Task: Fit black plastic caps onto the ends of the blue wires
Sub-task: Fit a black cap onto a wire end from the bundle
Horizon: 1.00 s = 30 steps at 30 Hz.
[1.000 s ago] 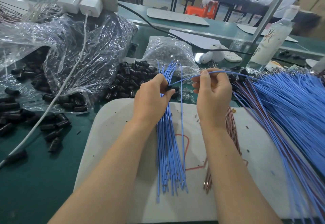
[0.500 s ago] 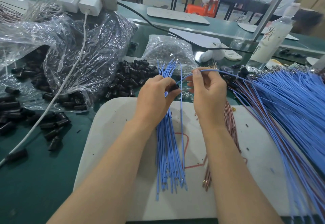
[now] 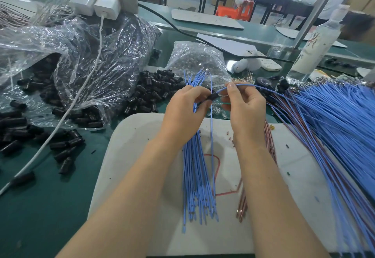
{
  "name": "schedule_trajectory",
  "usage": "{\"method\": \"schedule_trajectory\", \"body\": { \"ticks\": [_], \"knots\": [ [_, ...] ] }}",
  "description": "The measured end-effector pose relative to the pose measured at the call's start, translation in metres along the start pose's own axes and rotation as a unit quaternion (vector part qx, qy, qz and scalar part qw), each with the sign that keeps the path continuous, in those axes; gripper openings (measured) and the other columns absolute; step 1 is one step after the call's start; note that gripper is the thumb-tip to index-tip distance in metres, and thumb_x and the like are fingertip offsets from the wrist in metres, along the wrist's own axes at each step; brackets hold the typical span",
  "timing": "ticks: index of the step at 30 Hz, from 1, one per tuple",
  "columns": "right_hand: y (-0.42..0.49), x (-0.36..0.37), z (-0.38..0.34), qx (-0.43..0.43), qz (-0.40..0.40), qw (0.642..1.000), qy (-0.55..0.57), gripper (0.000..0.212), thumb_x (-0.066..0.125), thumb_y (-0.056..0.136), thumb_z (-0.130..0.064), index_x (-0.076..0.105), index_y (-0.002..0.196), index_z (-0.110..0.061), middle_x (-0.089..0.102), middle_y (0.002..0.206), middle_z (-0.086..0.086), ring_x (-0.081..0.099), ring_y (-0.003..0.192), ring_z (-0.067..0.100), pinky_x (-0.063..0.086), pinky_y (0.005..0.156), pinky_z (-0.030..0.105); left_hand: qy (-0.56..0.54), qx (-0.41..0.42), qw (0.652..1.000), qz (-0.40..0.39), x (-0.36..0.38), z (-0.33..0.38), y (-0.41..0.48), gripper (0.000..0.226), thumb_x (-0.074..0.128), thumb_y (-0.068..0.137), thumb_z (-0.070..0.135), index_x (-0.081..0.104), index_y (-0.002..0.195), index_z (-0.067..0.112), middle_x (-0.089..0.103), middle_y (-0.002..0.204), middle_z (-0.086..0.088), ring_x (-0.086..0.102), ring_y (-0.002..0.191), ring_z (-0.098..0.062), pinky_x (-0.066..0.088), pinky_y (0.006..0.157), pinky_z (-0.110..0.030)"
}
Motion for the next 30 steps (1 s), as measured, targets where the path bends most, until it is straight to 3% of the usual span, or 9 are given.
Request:
{"method": "schedule_trajectory", "body": {
  "ticks": [4, 13, 17, 20, 22, 25, 28, 30],
  "knots": [
    [-0.004, 0.007, -0.001, 0.001, -0.023, 1.000, -0.006, 0.018, 0.061, 0.091, -0.015, 0.065, 0.076, -0.025, 0.067, 0.073, -0.005, 0.062, 0.071, 0.009, 0.054, 0.079, 0.039, -0.008, 0.015, 1.000, 0.020, -0.002, 0.004, 0.000, 0.016, 0.060, 0.089, 0.010, 0.068, 0.104, 0.011, 0.066, 0.094, -0.002, 0.059, 0.090, -0.018, 0.047, 0.086, -0.036],
    [-0.008, 0.010, -0.007, -0.030, -0.041, 0.998, -0.025, 0.015, 0.063, 0.088, -0.009, 0.060, 0.087, -0.024, 0.068, 0.077, 0.001, 0.066, 0.074, 0.012, 0.056, 0.081, 0.040, -0.030, -0.001, 0.999, 0.024, 0.002, 0.003, 0.000, 0.011, 0.066, 0.086, 0.015, 0.068, 0.095, 0.010, 0.067, 0.087, 0.002, 0.061, 0.083, -0.013, 0.049, 0.080, -0.031],
    [-0.010, 0.008, -0.009, -0.032, -0.024, 0.999, 0.007, 0.009, 0.058, 0.094, -0.025, 0.062, 0.087, -0.029, 0.066, 0.072, -0.003, 0.062, 0.069, 0.011, 0.053, 0.074, 0.034, -0.026, -0.006, 0.999, 0.036, 0.000, 0.003, 0.000, 0.010, 0.064, 0.087, 0.011, 0.068, 0.096, 0.011, 0.066, 0.088, 0.001, 0.059, 0.083, -0.015, 0.049, 0.082, -0.034],
    [-0.009, 0.006, -0.008, -0.006, -0.007, 1.000, 0.024, 0.025, 0.040, 0.102, -0.033, 0.065, 0.096, -0.031, 0.069, 0.084, -0.005, 0.063, 0.079, 0.010, 0.052, 0.082, 0.034, 0.027, 0.028, 0.998, 0.046, -0.002, 0.009, -0.002, 0.013, 0.064, 0.085, 0.009, 0.068, 0.098, 0.008, 0.066, 0.088, -0.004, 0.058, 0.084, -0.024, 0.047, 0.081, -0.041],
    [-0.010, 0.012, -0.008, 0.003, -0.038, 0.999, 0.000, 0.031, 0.038, 0.103, -0.031, 0.068, 0.102, -0.025, 0.071, 0.093, -0.007, 0.066, 0.090, 0.009, 0.052, 0.090, 0.034, 0.071, 0.068, 0.994, 0.042, 0.000, 0.016, -0.003, 0.017, 0.063, 0.086, 0.010, 0.069, 0.102, 0.008, 0.066, 0.089, -0.006, 0.058, 0.084, -0.028, 0.046, 0.080, -0.045],
    [-0.015, 0.023, -0.010, 0.011, -0.090, 0.996, -0.014, 0.031, 0.039, 0.103, -0.030, 0.067, 0.114, -0.020, 0.071, 0.098, -0.005, 0.066, 0.092, 0.007, 0.054, 0.086, 0.030, 0.090, 0.105, 0.989, 0.061, -0.003, 0.027, -0.004, 0.021, 0.062, 0.086, 0.011, 0.069, 0.106, 0.011, 0.067, 0.090, -0.004, 0.059, 0.085, -0.027, 0.045, 0.080, -0.044],
    [-0.024, 0.035, -0.015, 0.011, -0.155, 0.988, 0.024, 0.032, 0.038, 0.102, -0.032, 0.048, 0.132, -0.028, 0.067, 0.106, -0.004, 0.064, 0.099, 0.005, 0.053, 0.092, 0.031, -0.006, 0.077, 0.990, 0.116, -0.015, 0.031, -0.006, 0.015, 0.060, 0.086, 0.010, 0.069, 0.098, 0.013, 0.066, 0.087, 0.004, 0.060, 0.083, -0.018, 0.048, 0.078, -0.034],
    [-0.030, 0.040, -0.022, -0.004, -0.182, 0.983, 0.004, 0.034, 0.041, 0.101, -0.032, 0.043, 0.133, -0.021, 0.067, 0.097, -0.005, 0.066, 0.092, 0.007, 0.054, 0.088, 0.035, -0.160, -0.020, 0.979, 0.127, -0.018, 0.020, -0.004, 0.010, 0.062, 0.087, 0.009, 0.068, 0.092, 0.015, 0.067, 0.081, 0.008, 0.062, 0.077, -0.010, 0.047, 0.069, -0.021]
  ]
}}
Point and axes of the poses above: each hand's wrist, its own y-axis towards the middle knuckle, its own x-axis out of the palm, z = x × y, the point moved 7 cm from there along y, towards the middle knuckle
